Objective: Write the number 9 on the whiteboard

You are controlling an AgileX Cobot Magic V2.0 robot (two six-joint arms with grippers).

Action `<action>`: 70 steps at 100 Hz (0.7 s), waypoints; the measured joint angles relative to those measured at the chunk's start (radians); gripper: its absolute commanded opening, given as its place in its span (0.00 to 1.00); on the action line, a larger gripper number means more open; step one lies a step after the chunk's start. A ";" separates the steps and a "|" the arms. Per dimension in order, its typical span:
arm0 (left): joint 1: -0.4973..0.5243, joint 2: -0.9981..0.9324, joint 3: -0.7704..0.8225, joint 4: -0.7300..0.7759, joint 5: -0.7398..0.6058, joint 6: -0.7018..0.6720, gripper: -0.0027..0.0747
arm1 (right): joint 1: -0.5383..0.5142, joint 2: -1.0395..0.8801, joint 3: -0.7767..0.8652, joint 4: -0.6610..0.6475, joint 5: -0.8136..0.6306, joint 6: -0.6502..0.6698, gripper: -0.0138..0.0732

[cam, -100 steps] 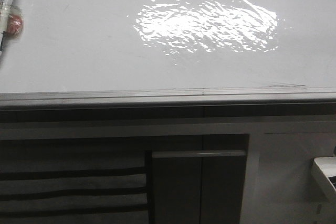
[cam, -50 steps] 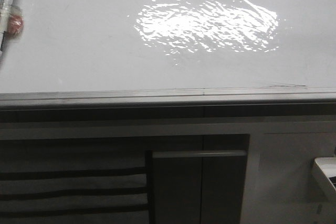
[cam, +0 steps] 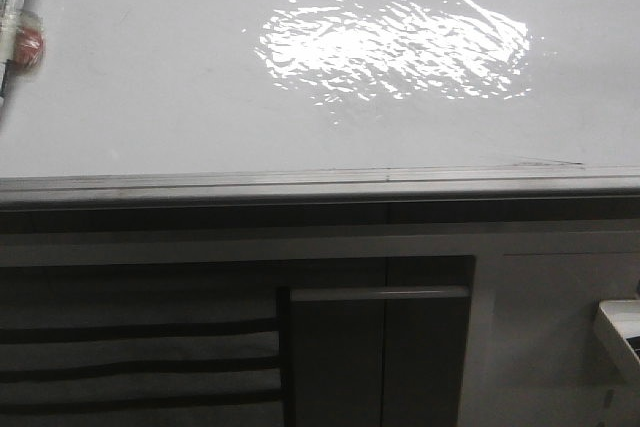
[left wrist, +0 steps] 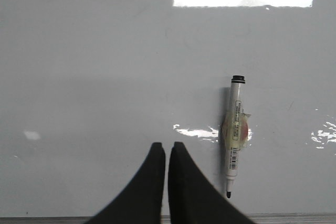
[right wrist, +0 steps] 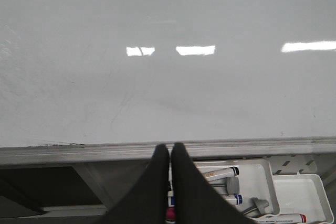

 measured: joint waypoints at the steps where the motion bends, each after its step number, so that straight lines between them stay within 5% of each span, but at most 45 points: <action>1: 0.000 0.000 0.000 0.000 0.000 0.000 0.01 | 0.000 0.000 0.000 0.000 0.001 0.000 0.24; 11: 0.000 0.000 0.000 0.011 0.002 0.000 0.08 | 0.000 0.000 0.000 0.000 -0.001 0.000 0.50; 19: 0.000 0.000 0.000 0.046 0.022 0.005 0.26 | 0.000 0.000 0.000 0.000 -0.001 0.000 0.67; 35: 0.000 0.000 -0.001 0.084 0.063 0.039 0.61 | 0.000 0.000 0.000 0.000 -0.001 0.000 0.75; 70: 0.000 0.000 -0.001 0.071 0.077 0.043 0.55 | 0.000 0.000 0.000 0.000 -0.001 0.000 0.75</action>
